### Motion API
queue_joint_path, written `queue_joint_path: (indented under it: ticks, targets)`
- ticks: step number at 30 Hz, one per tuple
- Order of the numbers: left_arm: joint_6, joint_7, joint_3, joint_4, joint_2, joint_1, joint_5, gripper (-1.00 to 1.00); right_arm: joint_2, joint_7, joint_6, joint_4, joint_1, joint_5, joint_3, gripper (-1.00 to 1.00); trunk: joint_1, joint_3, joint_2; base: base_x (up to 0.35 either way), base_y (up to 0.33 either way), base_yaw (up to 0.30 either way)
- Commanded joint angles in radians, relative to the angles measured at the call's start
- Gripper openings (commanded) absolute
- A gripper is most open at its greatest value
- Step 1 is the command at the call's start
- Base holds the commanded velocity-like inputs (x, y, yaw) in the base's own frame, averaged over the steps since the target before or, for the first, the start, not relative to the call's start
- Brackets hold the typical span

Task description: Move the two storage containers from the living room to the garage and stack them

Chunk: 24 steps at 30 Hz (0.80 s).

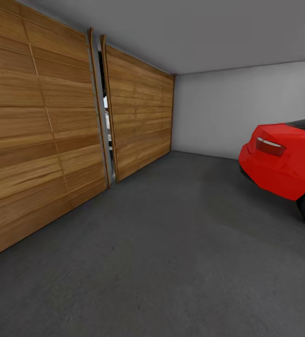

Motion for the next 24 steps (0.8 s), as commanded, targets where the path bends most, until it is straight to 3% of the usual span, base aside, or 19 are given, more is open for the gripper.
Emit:
queue_joint_path:
  ticks: [1,14,24]
  targets:
    - [-0.006,-0.001,0.002,-0.006,0.006,-0.002,-0.002,1.00,-0.005,-0.002,-0.006,0.004,-0.006,-0.006,-0.006,1.00,0.000,0.000,0.000,0.000,0.000,0.000]
    - [-0.006,0.000,0.002,-0.029,0.008,-0.002,0.002,1.00,-0.009,-0.002,-0.067,0.002,-0.006,0.003,0.005,1.00,0.000,0.000,0.000,0.000,0.000,-0.009]
    - [-0.006,0.000,0.002,-0.029,0.008,-0.002,0.002,1.00,-0.009,-0.002,-0.123,0.002,-0.006,0.001,0.004,1.00,0.000,0.000,0.000,0.000,0.000,-0.211]
